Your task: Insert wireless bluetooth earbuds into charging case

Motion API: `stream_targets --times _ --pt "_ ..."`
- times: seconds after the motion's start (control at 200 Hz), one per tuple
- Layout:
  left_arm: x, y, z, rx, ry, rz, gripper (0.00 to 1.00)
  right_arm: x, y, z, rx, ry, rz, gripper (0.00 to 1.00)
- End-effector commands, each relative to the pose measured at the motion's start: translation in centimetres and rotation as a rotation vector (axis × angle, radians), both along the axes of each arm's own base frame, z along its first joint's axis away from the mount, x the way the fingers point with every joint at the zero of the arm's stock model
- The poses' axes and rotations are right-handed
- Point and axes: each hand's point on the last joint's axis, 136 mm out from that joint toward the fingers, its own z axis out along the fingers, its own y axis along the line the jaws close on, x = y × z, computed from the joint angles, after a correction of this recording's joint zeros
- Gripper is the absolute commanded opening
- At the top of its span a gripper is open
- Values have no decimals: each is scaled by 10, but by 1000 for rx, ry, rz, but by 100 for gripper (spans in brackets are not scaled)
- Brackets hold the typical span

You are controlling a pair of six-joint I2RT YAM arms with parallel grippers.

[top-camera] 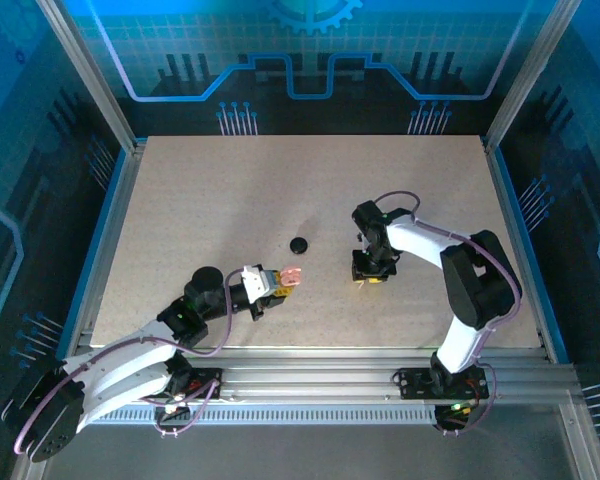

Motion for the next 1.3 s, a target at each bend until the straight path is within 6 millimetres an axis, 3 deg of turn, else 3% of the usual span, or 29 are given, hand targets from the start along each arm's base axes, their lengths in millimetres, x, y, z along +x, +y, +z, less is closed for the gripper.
stream_targets --times 0.0,0.46,0.69,0.93,1.291 --pt "-2 1 -1 1 -8 -1 9 7 -1 -2 -1 -3 -14 33" --pt "0 0 -5 6 2 4 8 11 -9 -10 -44 -25 -1 20" --pt "5 -2 -9 2 17 21 8 17 -7 6 -6 -121 0 16" --pt "20 -9 -11 -43 49 52 7 26 7 49 99 -312 16 15" --pt "37 -23 -3 -95 24 51 5 27 57 151 323 -696 197 15"
